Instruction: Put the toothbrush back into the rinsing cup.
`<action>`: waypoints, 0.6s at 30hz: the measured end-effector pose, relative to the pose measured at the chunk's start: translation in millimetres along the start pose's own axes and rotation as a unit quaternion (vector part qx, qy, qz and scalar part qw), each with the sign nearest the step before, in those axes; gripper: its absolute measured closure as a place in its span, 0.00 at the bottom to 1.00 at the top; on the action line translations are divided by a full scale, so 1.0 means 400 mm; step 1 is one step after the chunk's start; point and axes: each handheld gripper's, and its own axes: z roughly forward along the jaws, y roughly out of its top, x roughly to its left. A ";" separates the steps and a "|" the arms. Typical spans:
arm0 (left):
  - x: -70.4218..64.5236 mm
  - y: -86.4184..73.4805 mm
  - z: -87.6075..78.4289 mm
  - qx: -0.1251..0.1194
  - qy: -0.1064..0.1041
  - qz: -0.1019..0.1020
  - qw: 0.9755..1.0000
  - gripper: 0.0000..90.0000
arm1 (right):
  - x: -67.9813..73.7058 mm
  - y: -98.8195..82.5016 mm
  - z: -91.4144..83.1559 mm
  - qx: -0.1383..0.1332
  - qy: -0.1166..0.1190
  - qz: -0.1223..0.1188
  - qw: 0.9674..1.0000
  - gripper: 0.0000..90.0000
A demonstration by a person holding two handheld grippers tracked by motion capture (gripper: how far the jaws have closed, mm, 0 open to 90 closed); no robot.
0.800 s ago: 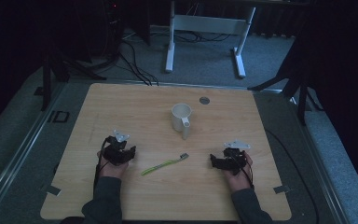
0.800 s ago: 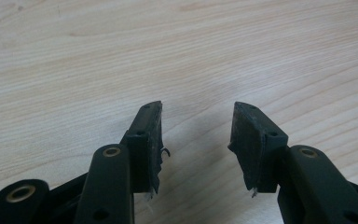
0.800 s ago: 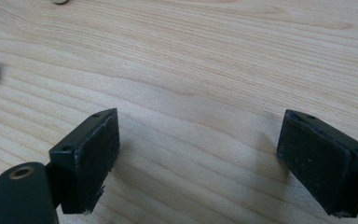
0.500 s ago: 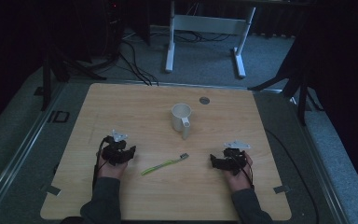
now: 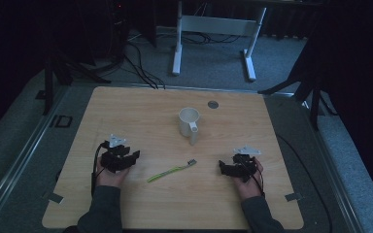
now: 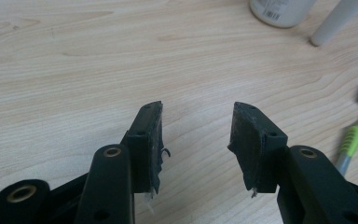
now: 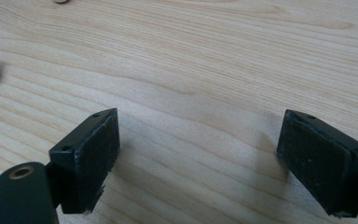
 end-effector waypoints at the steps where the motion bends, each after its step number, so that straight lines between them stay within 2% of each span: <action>1: 0.000 0.000 0.000 0.000 0.000 0.000 1.000 0.60 | 0.000 0.000 0.000 0.000 0.000 0.000 1.000 0.14; 10: -0.002 0.005 -0.010 -0.010 -0.011 -0.008 1.000 0.61 | -0.001 0.001 0.001 0.000 0.002 -0.002 1.000 0.14; 14: -0.004 0.012 -0.015 -0.010 -0.010 0.003 1.000 0.60 | -0.002 0.003 0.003 0.000 0.003 -0.003 1.000 0.14; 18: -0.013 0.040 -0.035 -0.021 -0.011 0.016 1.000 0.60 | -0.003 0.006 0.006 -0.001 0.005 -0.003 1.000 0.14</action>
